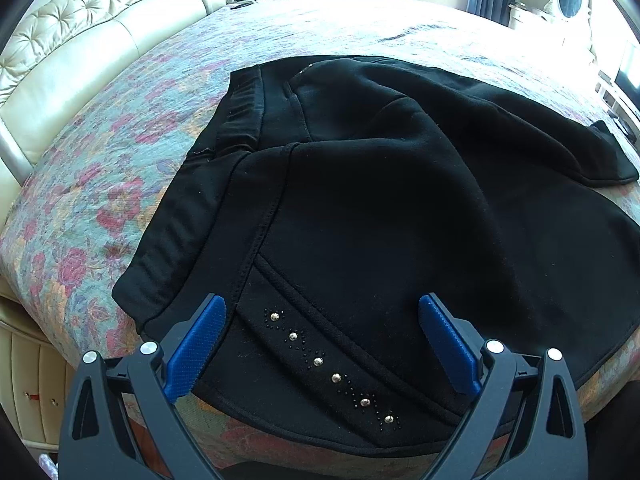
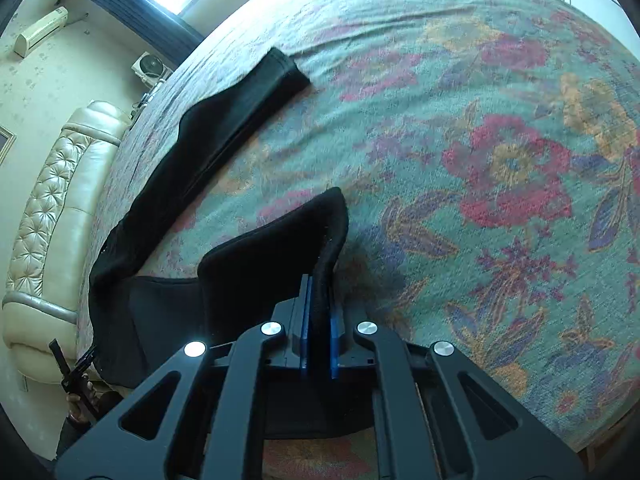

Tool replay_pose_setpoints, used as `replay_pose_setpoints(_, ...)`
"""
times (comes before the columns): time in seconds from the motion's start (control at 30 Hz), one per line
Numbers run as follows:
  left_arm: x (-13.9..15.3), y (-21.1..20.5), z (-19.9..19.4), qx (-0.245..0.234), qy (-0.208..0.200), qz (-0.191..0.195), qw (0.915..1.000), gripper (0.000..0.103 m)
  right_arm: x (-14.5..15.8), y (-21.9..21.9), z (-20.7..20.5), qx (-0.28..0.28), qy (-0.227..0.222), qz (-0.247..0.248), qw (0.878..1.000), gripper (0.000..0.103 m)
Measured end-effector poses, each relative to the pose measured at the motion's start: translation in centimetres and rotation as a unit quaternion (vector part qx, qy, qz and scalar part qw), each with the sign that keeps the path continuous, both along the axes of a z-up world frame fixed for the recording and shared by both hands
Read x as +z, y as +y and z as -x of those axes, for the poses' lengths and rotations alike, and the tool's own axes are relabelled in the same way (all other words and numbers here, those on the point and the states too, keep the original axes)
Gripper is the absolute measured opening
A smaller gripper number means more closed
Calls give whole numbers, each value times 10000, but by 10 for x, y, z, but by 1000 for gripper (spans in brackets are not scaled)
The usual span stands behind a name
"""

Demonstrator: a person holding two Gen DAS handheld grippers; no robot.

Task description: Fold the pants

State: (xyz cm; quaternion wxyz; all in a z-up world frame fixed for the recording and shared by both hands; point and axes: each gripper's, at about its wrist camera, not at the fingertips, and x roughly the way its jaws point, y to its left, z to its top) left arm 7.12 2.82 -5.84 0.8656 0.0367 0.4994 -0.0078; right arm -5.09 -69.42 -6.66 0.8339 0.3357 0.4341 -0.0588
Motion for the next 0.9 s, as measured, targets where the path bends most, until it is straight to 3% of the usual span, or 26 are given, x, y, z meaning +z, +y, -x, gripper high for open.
replay_pose_setpoints(0.1,-3,1,-1,6,31,60,10000,96,16,-19,19,-582,-374,241,9973,7)
replay_pose_setpoints(0.23,-6,0,0,-34,-12,56,10000,96,-14,-20,11,-540,330,550,9965,7)
replay_pose_setpoints(0.3,-5,1,0,-70,-21,74,9999,96,-19,-24,14,-751,244,331,9963,8)
replay_pose_setpoints(0.33,-2,1,2,-127,-51,78,9999,96,-16,-26,16,-882,212,300,9954,13)
replay_pose_setpoints(0.4,7,2,4,-213,-178,39,9996,96,3,-23,19,-1263,333,861,9877,32)
replay_pose_setpoints(0.43,12,4,4,-238,-259,7,9994,96,16,-18,18,-1421,304,1231,9817,50)
replay_pose_setpoints(0.47,17,6,3,-268,-330,-8,9991,96,31,-10,16,-1476,154,1467,9780,61)
replay_pose_setpoints(0.5,22,8,0,-323,-394,-11,9987,96,44,1,10,-1373,-83,1563,9781,63)
replay_pose_setpoints(0.6,36,15,-16,-566,-457,18,9973,96,76,47,-35,-559,-594,1593,9839,70)
replay_pose_setpoints(0.7,43,30,-47,-849,-376,213,9955,96,92,111,-111,723,-770,1544,9823,76)
replay_pose_setpoints(0.8,45,55,-89,-984,-275,609,9929,96,90,182,-193,1929,-775,1280,9697,77)
replay_pose_setpoints(0.9,42,85,-143,-698,-170,802,9942,96,85,248,-256,2804,-644,1340,9483,77)
